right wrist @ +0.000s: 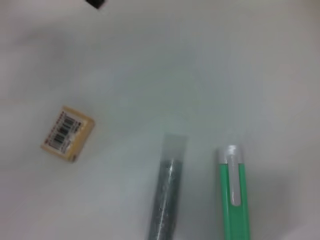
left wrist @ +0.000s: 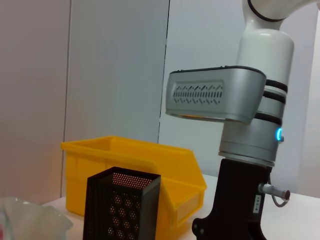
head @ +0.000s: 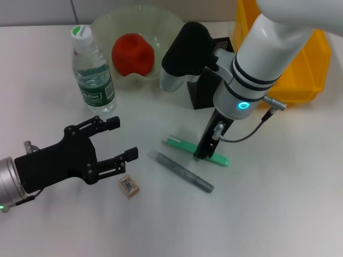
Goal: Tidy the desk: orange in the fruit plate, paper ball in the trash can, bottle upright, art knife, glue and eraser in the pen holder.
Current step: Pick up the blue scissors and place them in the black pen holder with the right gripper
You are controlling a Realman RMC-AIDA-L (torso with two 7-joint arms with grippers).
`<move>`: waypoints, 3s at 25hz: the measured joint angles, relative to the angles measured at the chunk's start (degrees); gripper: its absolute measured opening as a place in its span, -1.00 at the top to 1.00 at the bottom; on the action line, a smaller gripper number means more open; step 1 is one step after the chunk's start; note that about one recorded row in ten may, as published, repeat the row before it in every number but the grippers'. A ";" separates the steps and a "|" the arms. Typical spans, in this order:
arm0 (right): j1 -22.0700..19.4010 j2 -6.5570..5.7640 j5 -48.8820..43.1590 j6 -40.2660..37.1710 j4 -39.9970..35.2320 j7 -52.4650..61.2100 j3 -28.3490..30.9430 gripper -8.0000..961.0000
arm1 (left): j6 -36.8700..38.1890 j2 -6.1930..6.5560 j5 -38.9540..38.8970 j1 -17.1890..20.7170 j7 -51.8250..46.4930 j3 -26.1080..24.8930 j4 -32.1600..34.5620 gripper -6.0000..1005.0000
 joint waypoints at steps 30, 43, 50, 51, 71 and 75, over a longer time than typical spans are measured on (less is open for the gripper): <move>-33.16 -0.59 44.12 -2.61 -5.99 -60.89 27.87 0.61 | 0.44 -0.35 -0.01 0.71 -0.57 -3.36 -0.92 -0.59; -33.27 -0.42 65.61 -10.30 20.60 -99.32 31.28 0.60 | 0.56 -0.62 -0.01 0.90 0.02 -4.02 -1.57 -0.59; -33.24 -0.38 65.96 -10.40 21.16 -99.95 30.88 0.59 | 0.56 -0.62 -0.01 0.88 0.04 -4.07 -1.66 -0.59; -33.25 -0.38 65.98 -10.45 21.18 -99.89 30.86 0.59 | 0.56 -0.62 -0.01 0.88 0.04 -4.07 -1.66 -0.59; -28.59 -2.46 59.11 -10.56 21.35 -54.53 31.16 0.57 | 0.94 -0.55 -0.01 0.88 0.09 -4.06 -1.66 -0.59; -28.55 -2.92 59.01 -12.94 21.38 -47.43 31.18 0.57 | 0.98 -0.53 -0.01 0.88 0.09 -4.06 -1.66 -0.59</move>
